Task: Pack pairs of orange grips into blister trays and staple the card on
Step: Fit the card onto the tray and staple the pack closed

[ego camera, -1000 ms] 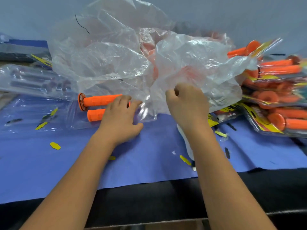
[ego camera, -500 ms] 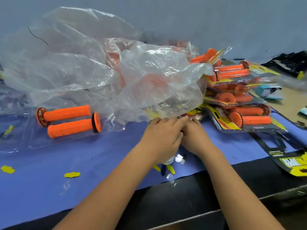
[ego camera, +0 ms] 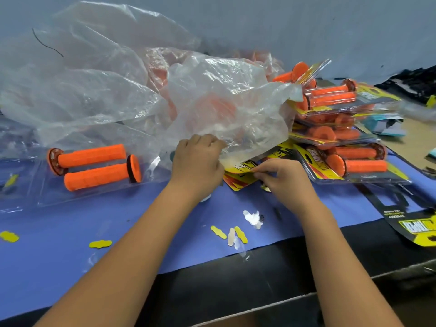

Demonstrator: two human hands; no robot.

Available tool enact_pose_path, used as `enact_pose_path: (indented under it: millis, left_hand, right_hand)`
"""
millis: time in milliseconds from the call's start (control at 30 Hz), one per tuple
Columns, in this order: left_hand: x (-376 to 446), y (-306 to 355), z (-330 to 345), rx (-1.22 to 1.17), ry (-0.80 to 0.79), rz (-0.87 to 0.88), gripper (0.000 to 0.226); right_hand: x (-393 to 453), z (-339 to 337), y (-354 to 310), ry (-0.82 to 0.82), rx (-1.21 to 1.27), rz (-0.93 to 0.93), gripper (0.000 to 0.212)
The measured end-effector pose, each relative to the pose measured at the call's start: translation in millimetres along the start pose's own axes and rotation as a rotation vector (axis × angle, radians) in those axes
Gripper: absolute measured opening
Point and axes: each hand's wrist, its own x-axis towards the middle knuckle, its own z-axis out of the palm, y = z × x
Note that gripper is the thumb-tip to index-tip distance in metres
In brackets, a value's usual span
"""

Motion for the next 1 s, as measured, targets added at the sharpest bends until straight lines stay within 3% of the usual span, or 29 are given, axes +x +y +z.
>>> enact_pose_path:
  millis: [67,167,300,467,667,800,1000]
  left_hand:
    - [-7,4,-1,-0.157,0.143,0.105,0.030]
    - [-12,11,-5,-0.446,-0.054,0.178,0.033]
    - [-13,8,-3,-0.680,-0.219,0.067,0.026]
    - [-13,-2,-2,-0.678,-0.300,0.041,0.014]
    - [-11,4,-11,-0.853,-0.156,-0.084,0.009]
    - [-6,7,-18,-0.950,-0.099,-0.188,0.009]
    - [4,3,-33,-1.222,0.109,-0.330,0.022]
  right_hand:
    - [2,-1,-4,0.015,0.030,0.024,0.010]
    - [6,0,-14,0.022,0.120,0.053,0.010]
    - [8,-9,-26,-0.138,0.247,0.096,0.018]
    - [8,-26,-32,-0.221,0.312,0.142,0.011]
    - [13,-33,-45,-0.107,0.435,0.127,0.011]
    - [20,-41,-50,-0.168,0.398,0.126,0.002]
    - [40,-61,-65,-0.001,0.321,-0.011,0.016]
